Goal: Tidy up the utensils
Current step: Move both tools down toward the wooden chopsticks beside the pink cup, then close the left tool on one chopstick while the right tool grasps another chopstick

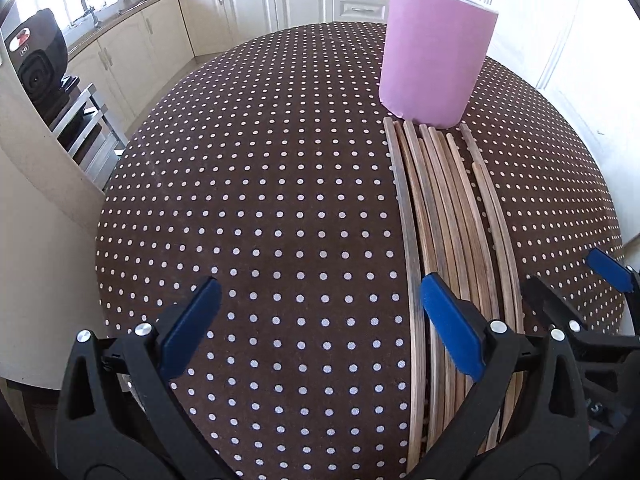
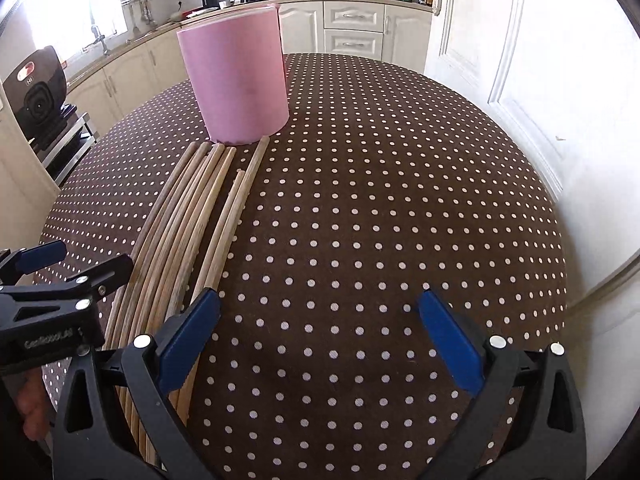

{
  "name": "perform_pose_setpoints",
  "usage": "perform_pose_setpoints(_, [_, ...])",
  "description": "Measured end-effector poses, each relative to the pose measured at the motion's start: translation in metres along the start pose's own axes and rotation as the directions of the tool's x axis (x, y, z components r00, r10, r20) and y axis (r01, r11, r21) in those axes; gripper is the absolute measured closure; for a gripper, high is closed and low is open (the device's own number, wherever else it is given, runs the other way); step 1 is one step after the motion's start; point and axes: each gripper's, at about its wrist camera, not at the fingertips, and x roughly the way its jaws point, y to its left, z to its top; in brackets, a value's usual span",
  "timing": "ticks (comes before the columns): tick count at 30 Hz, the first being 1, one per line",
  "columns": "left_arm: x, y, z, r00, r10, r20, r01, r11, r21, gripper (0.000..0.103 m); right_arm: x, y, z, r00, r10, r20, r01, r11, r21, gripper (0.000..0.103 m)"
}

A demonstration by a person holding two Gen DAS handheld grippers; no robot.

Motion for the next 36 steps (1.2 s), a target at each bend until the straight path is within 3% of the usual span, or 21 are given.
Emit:
perform_pose_setpoints(4, [0.006, 0.003, 0.001, 0.999, -0.031, -0.014, 0.030, 0.999, -0.043, 0.006, -0.003, -0.004, -0.004, 1.000, -0.001, 0.000, 0.001, 1.000, 0.009, 0.007])
perform_pose_setpoints(6, [0.010, 0.000, 0.002, 1.000, 0.003, -0.012, -0.003, 0.999, -0.032, 0.006, -0.004, -0.006, -0.005, 1.000, 0.004, -0.002, -0.004, 1.000, 0.016, 0.007])
perform_pose_setpoints(14, [0.016, -0.001, 0.012, 1.000, 0.015, 0.018, -0.014, 0.998, -0.056, 0.007, -0.009, -0.011, -0.005, 1.000, 0.007, 0.004, -0.007, 1.000, 0.030, 0.007])
perform_pose_setpoints(17, [0.012, -0.004, 0.016, 0.999, 0.006, 0.045, -0.005, 1.000, -0.029, 0.025, -0.011, -0.012, -0.004, 1.000, 0.006, 0.007, -0.007, 0.999, 0.032, 0.007])
perform_pose_setpoints(20, [0.010, -0.011, 0.019, 0.998, -0.031, 0.061, 0.030, 0.999, 0.016, 0.054, -0.014, -0.012, -0.004, 1.000, 0.010, 0.013, -0.010, 0.999, 0.031, 0.007])
perform_pose_setpoints(21, [0.009, -0.014, 0.019, 0.996, -0.047, 0.073, 0.045, 0.999, 0.031, 0.069, -0.016, -0.012, -0.004, 1.000, 0.012, 0.020, -0.013, 0.999, 0.030, 0.007])
perform_pose_setpoints(22, [0.009, -0.016, 0.019, 0.995, -0.059, 0.080, 0.056, 0.998, 0.043, 0.076, -0.017, -0.013, -0.004, 1.000, 0.013, 0.025, -0.014, 0.999, 0.029, 0.007])
perform_pose_setpoints(28, [0.006, -0.007, 0.015, 0.985, -0.148, 0.087, 0.146, 0.989, 0.038, 0.095, -0.018, -0.006, 0.004, 0.999, 0.022, 0.048, -0.023, 1.000, 0.020, 0.007])
perform_pose_setpoints(32, [0.001, 0.004, 0.008, 0.981, -0.182, 0.063, 0.180, 0.983, 0.028, 0.097, -0.011, 0.000, 0.008, 0.999, 0.018, 0.042, -0.018, 1.000, 0.009, 0.007])
perform_pose_setpoints(36, [-0.004, 0.013, 0.001, 0.983, -0.172, 0.061, 0.170, 0.985, 0.034, 0.097, -0.004, 0.004, 0.013, 0.999, -0.005, 0.039, 0.005, 1.000, 0.002, 0.007])
